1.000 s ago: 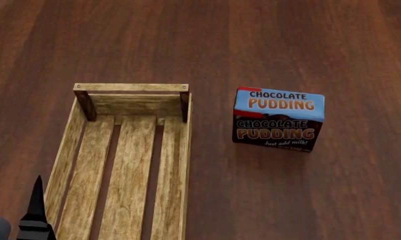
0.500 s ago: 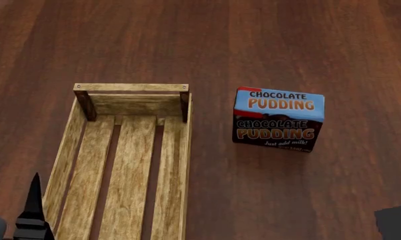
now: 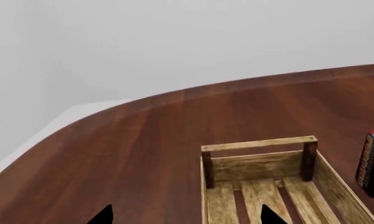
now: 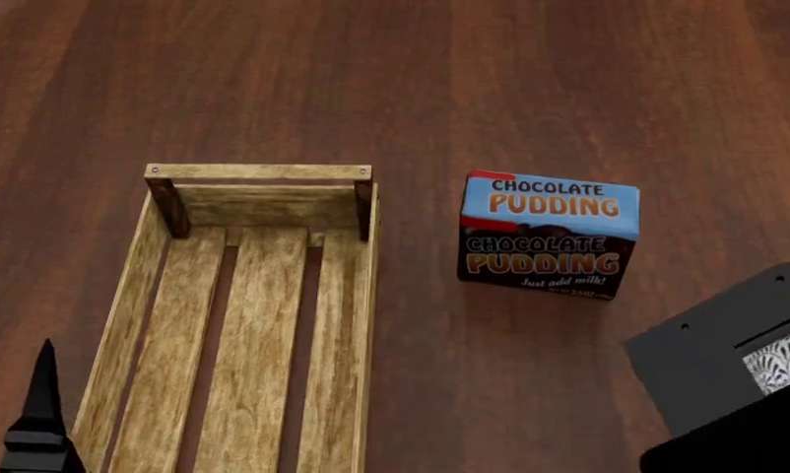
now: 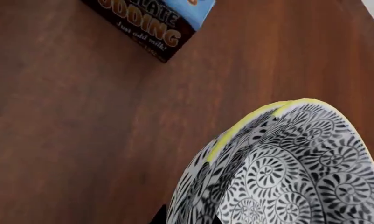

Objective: Stack the left bowl on the right bowl and place them in the tray.

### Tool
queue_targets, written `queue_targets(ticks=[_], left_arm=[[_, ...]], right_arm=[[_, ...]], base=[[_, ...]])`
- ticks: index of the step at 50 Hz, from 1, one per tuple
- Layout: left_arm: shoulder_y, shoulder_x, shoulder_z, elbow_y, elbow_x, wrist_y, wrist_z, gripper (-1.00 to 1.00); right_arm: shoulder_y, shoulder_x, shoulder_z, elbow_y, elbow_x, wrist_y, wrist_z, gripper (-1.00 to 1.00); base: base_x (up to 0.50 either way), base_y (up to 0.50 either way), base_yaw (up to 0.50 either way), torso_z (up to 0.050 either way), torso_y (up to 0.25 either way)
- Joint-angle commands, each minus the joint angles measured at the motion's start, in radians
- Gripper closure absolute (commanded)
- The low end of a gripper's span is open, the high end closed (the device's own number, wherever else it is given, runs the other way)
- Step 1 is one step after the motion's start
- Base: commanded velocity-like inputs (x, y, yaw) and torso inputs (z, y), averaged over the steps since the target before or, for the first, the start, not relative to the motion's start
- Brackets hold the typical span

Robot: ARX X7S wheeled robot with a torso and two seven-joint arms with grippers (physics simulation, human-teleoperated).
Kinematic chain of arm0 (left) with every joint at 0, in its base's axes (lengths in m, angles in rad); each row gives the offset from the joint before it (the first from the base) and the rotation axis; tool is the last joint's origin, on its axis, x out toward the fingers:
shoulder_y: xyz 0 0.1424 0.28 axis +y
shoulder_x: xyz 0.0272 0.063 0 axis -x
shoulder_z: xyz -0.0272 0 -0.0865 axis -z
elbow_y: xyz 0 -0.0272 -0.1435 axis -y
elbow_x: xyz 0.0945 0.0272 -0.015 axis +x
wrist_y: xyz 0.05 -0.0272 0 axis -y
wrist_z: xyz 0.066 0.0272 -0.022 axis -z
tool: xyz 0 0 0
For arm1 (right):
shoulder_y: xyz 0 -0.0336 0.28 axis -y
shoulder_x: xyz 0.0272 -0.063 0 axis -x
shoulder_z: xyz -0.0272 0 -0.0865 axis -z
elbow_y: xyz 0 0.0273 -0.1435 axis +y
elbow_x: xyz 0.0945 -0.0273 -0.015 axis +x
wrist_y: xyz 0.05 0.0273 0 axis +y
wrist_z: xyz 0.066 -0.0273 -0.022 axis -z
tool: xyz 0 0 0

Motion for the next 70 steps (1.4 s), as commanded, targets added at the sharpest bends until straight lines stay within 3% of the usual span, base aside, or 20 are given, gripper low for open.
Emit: queue_targets(ticks=[1, 11, 17, 24, 38, 52, 70], left_arm=[[0.022, -0.009, -0.036, 0.015, -0.021, 0.011, 0.000, -1.00], [0.009, -0.007, -0.026, -0.006, -0.020, 0.025, 0.006, -1.00], [0.009, -0.010, -0.031, -0.011, -0.024, 0.029, 0.009, -1.00], [0.014, -0.023, -0.055, -0.002, -0.034, 0.023, 0.004, -1.00], [0.067, -0.050, -0.131, 0.015, -0.052, 0.029, -0.005, -1.00], [0.100, -0.061, -0.167, 0.032, -0.063, 0.032, -0.015, -1.00], [0.128, -0.067, -0.199, 0.032, -0.073, 0.049, -0.018, -1.00]], right_arm=[[0.287, 0.025, -0.227, -0.004, 0.289, 0.008, 0.212, 1.00], [0.589, 0.023, -0.507, -0.001, 0.574, -0.047, 0.416, 1.00], [0.770, -0.014, -0.670, 0.003, 0.639, -0.090, 0.417, 1.00], [0.838, -0.090, -0.712, 0.046, 0.627, -0.069, 0.365, 1.00], [0.827, -0.266, -0.643, 0.153, 0.425, 0.040, 0.167, 1.00], [0.834, -0.371, -0.663, 0.159, 0.256, 0.026, -0.030, 1.00], [0.786, -0.496, -0.678, 0.162, -0.152, -0.027, -0.442, 1.00]], base=[[0.00, 0.00, 0.00, 0.000, 0.000], [0.00, 0.00, 0.00, 0.000, 0.000], [0.00, 0.00, 0.00, 0.000, 0.000], [0.00, 0.00, 0.00, 0.000, 0.000], [0.00, 0.00, 0.00, 0.000, 0.000], [0.00, 0.00, 0.00, 0.000, 0.001], [0.00, 0.00, 0.00, 0.000, 0.001]])
